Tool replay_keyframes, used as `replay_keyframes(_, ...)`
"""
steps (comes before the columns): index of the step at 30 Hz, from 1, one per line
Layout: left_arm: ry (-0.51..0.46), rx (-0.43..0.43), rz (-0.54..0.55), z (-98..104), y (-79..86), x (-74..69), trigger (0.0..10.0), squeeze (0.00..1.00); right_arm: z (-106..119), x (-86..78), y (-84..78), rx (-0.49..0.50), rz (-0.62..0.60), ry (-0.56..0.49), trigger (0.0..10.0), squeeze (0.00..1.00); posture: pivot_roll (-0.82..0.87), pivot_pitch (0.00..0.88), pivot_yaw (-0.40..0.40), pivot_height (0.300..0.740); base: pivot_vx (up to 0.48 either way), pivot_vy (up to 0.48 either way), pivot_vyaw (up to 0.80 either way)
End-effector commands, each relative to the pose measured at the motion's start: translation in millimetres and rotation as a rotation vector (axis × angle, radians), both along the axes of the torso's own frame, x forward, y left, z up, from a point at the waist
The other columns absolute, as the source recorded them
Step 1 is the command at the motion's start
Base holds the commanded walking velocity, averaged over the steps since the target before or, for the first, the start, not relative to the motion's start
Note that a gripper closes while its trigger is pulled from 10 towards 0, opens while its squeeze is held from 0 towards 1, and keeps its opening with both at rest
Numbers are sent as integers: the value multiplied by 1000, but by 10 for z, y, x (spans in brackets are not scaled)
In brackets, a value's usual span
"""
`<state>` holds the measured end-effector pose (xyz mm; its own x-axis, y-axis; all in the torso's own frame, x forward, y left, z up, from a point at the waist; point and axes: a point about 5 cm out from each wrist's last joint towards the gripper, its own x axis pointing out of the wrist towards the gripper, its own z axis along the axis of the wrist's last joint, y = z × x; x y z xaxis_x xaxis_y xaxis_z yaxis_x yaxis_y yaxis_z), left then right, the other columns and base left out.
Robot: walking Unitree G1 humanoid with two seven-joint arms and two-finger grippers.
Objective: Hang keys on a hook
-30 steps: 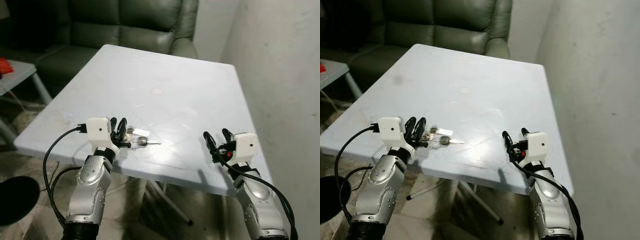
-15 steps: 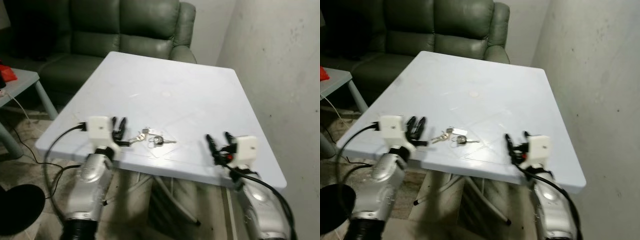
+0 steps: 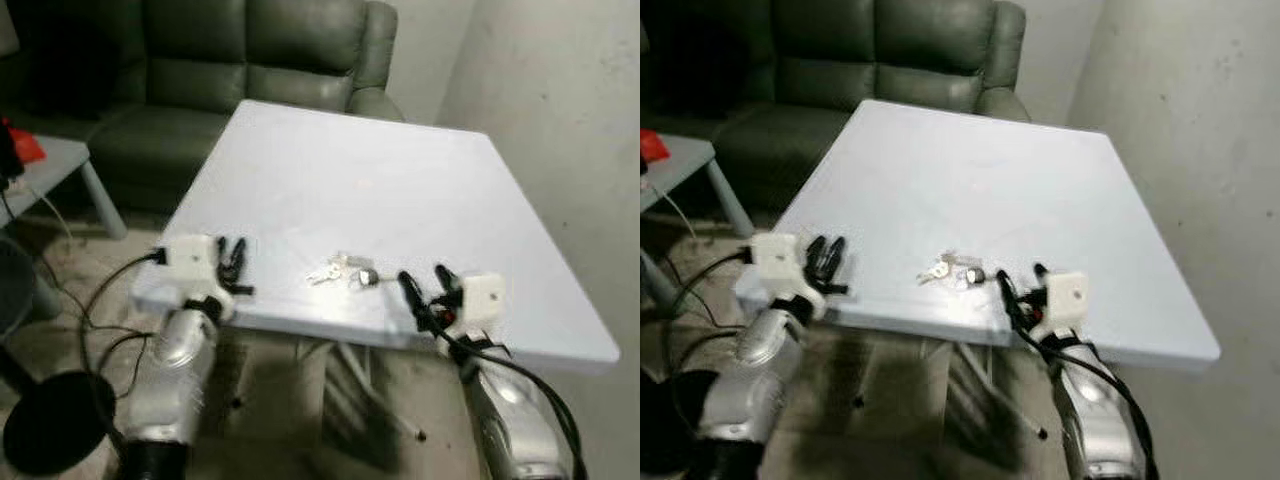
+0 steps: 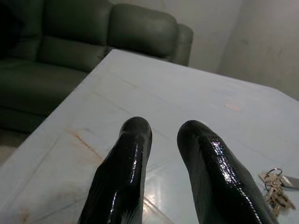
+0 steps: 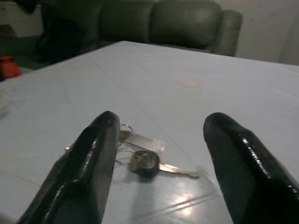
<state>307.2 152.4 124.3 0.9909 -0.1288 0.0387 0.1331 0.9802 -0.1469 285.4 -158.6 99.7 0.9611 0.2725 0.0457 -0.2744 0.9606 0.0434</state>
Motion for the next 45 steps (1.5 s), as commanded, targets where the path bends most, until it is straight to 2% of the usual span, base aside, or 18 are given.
replay_keyframes(1, -9, -5, -34, 26, -122, 16, 10000, 0, 8, -12, -115, -12, -28, -1, 10000, 0, 43, 0, -80, 740, 0, 480, 0)
replay_keyframes(10, -7, -15, -22, 22, -97, 7, 10000, 0, -5, -9, -91, -15, -17, 2, 10000, 0, 55, 0, -84, 740, 0, 463, 0)
replay_keyframes(18, 2, -8, -43, -1, -133, -31, 10000, 0, 1, 3, -115, -34, -16, 4, 10000, 0, 59, 0, -90, 740, 0, 0, 0)
replay_keyframes(22, 36, -1, -29, -30, -113, -23, 10000, 0, 0, 13, -123, -35, -15, 5, 10000, 0, 61, 0, -92, 740, 0, 0, 0)
replay_keyframes(26, 22, -11, -34, -10, -109, -19, 10000, 0, 1, 7, -105, -36, -5, 3, 10000, 0, 62, 0, -92, 740, 0, 0, 0)
replay_keyframes(45, 15, -14, -37, 21, -105, -20, 10000, 0, 4, 11, -85, -32, 1, -1, 10000, 0, 63, 0, -85, 740, 333, 0, 0)
